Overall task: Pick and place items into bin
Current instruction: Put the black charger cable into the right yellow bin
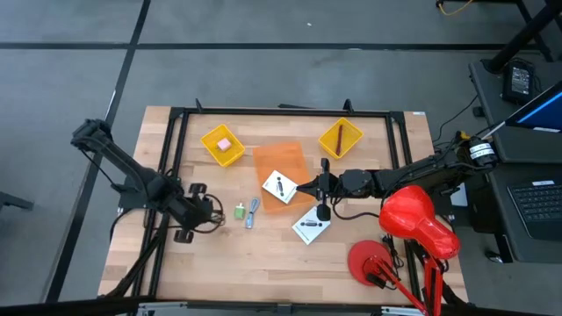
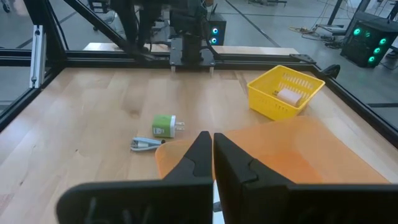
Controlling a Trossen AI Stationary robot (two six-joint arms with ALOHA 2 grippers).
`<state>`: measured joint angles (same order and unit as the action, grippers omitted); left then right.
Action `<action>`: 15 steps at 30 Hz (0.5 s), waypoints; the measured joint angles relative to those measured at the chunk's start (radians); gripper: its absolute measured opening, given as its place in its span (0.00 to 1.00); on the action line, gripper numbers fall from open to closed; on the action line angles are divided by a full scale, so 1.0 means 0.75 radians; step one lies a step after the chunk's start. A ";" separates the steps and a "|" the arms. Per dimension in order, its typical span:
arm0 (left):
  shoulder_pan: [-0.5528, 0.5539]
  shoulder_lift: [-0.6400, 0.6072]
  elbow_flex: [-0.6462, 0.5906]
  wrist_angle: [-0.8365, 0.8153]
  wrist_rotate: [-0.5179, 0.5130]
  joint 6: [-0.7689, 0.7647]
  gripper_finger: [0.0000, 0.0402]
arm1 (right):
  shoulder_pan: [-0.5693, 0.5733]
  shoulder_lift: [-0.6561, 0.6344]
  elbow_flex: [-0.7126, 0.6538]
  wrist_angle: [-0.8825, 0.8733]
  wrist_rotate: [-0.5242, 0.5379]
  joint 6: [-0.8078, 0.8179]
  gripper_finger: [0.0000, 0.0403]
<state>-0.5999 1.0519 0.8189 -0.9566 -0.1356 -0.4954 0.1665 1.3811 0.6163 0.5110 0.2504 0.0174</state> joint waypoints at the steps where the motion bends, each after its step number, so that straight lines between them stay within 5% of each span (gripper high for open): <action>1: 0.000 -0.025 0.002 0.027 -0.047 0.023 0.09 | 0.000 0.000 0.000 0.000 0.000 0.000 0.00; 7: -0.001 -0.157 0.002 0.053 -0.358 0.114 0.09 | 0.000 0.000 0.000 0.000 0.000 0.001 0.00; 15: -0.001 -0.250 -0.077 0.320 -0.530 0.220 0.09 | 0.000 0.000 0.000 -0.001 0.000 0.000 0.00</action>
<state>-0.6003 0.8640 0.7614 -0.7162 -0.5328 -0.3305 0.1665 1.3811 0.6163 0.5106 0.2504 0.0174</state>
